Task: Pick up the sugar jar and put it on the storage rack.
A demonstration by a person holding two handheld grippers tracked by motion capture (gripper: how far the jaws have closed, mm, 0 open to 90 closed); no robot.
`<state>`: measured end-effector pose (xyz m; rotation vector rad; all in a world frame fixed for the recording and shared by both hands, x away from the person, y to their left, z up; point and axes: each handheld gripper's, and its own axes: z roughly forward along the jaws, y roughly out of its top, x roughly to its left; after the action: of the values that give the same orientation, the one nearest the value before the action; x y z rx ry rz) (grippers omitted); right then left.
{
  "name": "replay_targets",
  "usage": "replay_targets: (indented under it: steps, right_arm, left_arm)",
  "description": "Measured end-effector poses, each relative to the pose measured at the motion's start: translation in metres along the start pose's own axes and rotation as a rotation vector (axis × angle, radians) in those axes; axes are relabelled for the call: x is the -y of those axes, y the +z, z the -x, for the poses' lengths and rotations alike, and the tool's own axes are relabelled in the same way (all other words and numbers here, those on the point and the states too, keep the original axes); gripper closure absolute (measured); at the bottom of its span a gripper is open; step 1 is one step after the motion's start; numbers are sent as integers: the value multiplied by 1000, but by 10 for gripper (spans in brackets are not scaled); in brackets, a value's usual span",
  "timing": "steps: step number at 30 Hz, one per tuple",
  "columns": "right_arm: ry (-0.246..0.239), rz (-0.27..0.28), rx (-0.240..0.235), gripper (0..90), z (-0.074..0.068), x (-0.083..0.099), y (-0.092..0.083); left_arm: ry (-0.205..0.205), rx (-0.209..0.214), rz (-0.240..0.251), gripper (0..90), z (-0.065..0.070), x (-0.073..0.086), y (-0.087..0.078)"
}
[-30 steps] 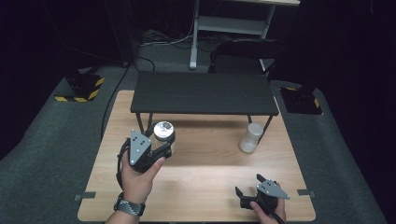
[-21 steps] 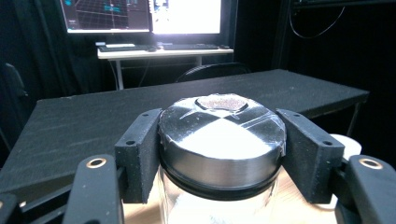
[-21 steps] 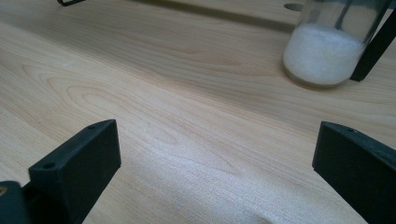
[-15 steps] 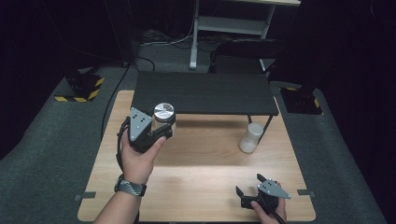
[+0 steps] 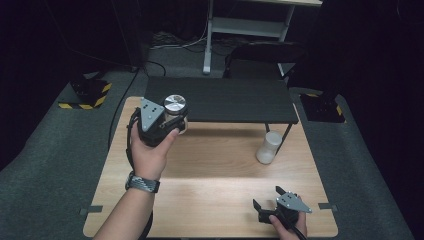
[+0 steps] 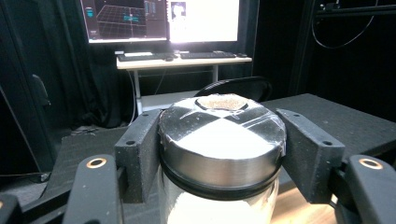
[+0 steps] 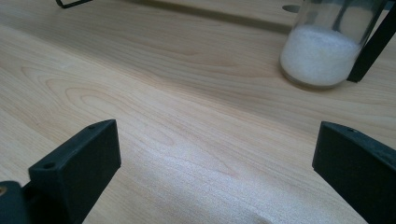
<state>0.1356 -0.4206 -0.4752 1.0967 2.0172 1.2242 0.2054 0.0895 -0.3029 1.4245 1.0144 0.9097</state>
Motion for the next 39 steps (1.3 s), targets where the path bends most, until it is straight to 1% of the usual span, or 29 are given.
replay_targets:
  steps: [1, 3, 5, 7, 9, 12, 13, 15, 16, 18, 19, 20, 22, 23, 25, 28, 30, 31, 36, 39]
  right_arm:
    - [2, 2, -2, 5, 1, 0, 0]
    - [2, 3, -4, 5, 1, 0, 0]
    - [4, 2, -5, 5, 2, 0, 0]
    - [6, 4, -7, 5, 3, 1, 0]
    - [7, 6, -10, 5, 4, 1, 0]
    - [-3, 7, -12, 5, 3, 1, 0]
    - [-6, 7, -11, 5, 3, 1, 0]
    - [-13, 8, -12, 5, 2, 1, 0]
    - [-13, 8, -12, 5, 2, 1, 0]
    - [-18, 8, -12, 5, 2, 1, 0]
    - [-18, 8, -14, 5, 2, 1, 0]
    - [-18, 8, -14, 5, 2, 1, 0]
    - [-21, 7, -22, 5, 4, 1, 0]
    - [-18, 8, -22, 5, 3, 1, 0]
    - [-26, 6, -25, 5, 3, 1, 0]
    - [-33, 12, -25, 5, 3, 2, 0]
    - [-27, 12, -28, 5, 4, 2, 0]
    - [-23, 11, -29, 5, 4, 2, 0]
    - [-32, 11, -33, 5, 4, 1, 1]
    - [-45, 13, -31, 5, 2, 2, 0]
  left_arm:
    - [2, -5, 0, 346, 0, -1, 3]
    - [-8, -7, -4, 346, 1, -4, 9]
    - [-3, -11, -7, 346, 1, -5, 12]
    - [-1, -29, -9, 346, 3, -7, 17]
    - [-9, -40, -17, 346, 2, -8, 25]
    - [-20, -37, -12, 346, -3, -6, 32]
    - [-31, -30, -9, 346, -5, -6, 35]
    - [-4, -48, -6, 346, -3, -9, 43]
    - [-4, -48, -6, 346, -3, -9, 43]
    - [-11, -54, -11, 346, -3, -11, 48]
    - [-24, -64, -16, 346, -4, -13, 54]
    - [-24, -64, -16, 346, -4, -13, 54]
    - [-22, -81, -19, 346, -3, -13, 59]
    - [-21, -96, -24, 346, -3, -13, 64]
    - [-24, -97, -26, 346, -3, -13, 66]
    - [-18, -109, -31, 346, -3, -13, 71]
    - [-22, -115, -36, 346, -4, -12, 76]
    - [-17, -119, -35, 346, -4, -12, 77]
    - [-21, -114, -26, 346, -4, -10, 81]
    - [-14, -119, -37, 345, -4, -11, 83]
